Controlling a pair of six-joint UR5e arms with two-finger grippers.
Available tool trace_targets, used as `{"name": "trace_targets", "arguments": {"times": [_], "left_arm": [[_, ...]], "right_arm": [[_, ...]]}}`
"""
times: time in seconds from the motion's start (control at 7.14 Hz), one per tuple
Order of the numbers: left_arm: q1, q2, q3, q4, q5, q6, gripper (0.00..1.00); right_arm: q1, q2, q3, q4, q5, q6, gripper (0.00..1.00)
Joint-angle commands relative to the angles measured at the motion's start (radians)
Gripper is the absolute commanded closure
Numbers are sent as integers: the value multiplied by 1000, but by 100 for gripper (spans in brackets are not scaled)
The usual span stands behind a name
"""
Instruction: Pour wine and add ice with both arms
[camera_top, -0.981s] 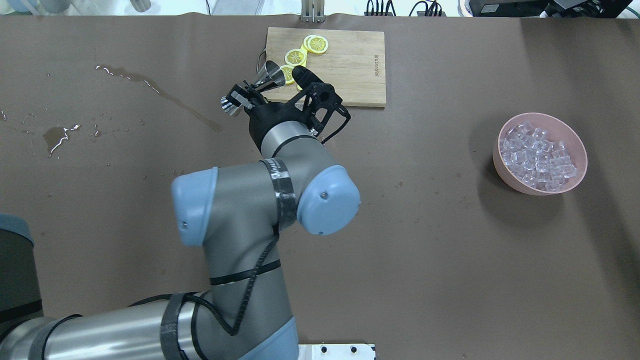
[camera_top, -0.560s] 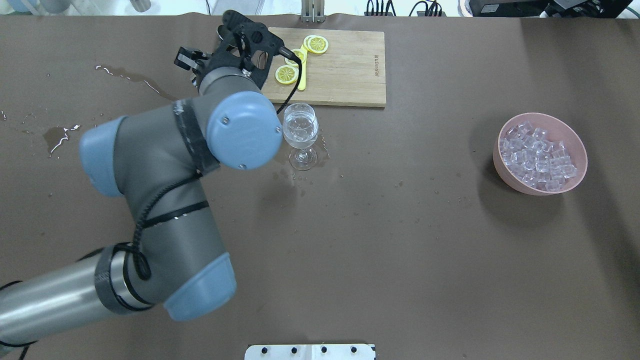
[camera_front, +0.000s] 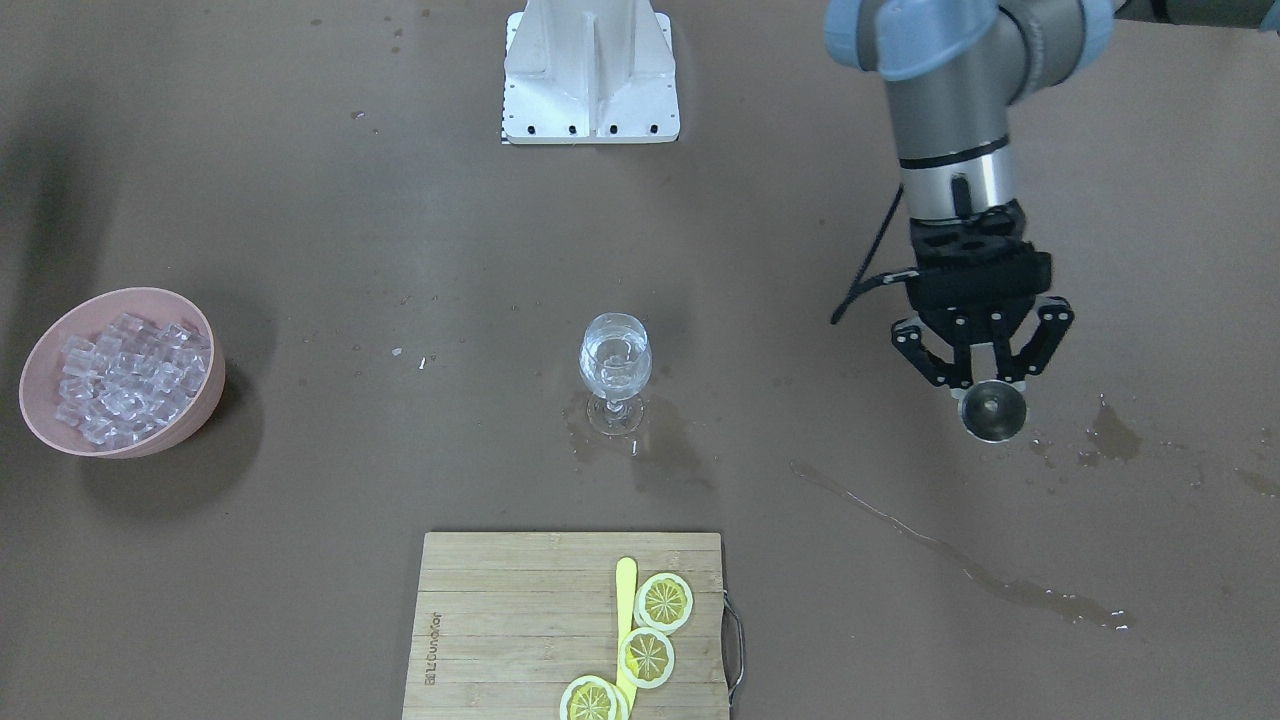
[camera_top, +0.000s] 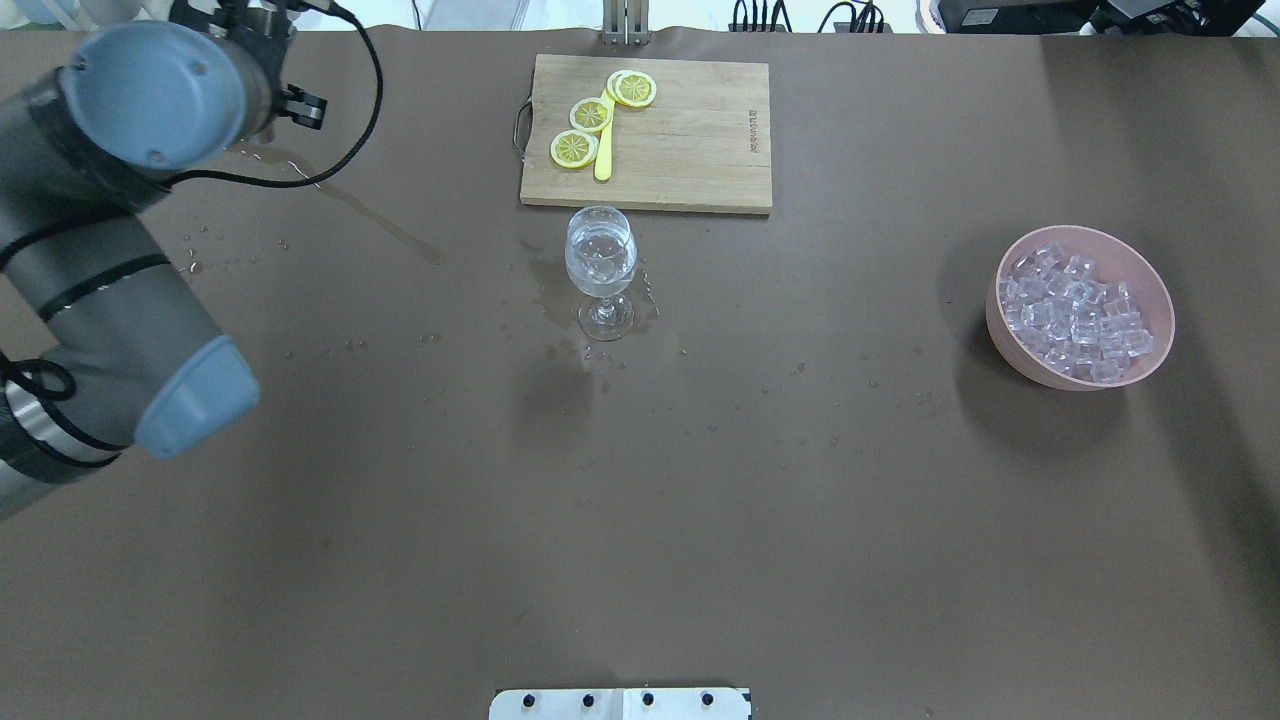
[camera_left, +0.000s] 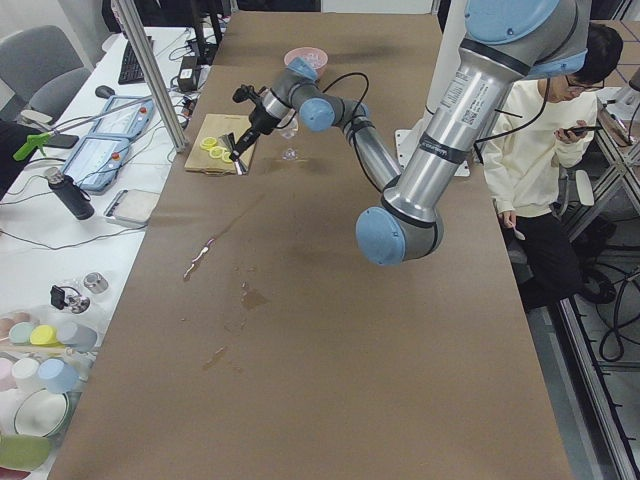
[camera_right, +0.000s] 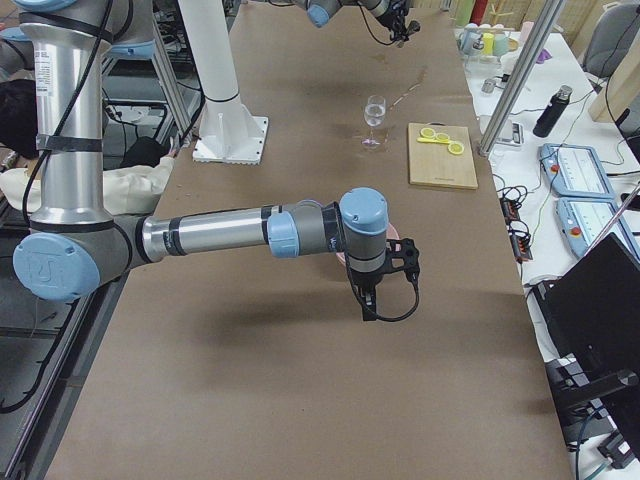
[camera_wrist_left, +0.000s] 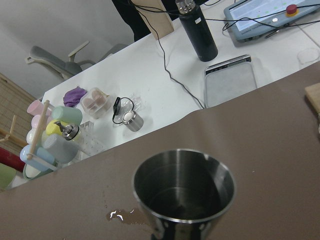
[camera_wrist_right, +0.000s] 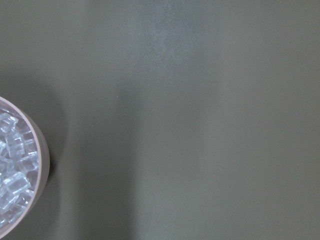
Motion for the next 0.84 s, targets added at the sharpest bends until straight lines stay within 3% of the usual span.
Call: {"name": "trace_targets", "arguments": {"times": [0.0, 0.7], "left_arm": [[-95, 159, 29, -221, -120, 11, 100], [-202, 336, 285, -679, -315, 10, 100]], "right_arm": [[0, 2, 1, -1, 0, 1, 1], [0, 5, 3, 2, -5, 1, 1]]}}
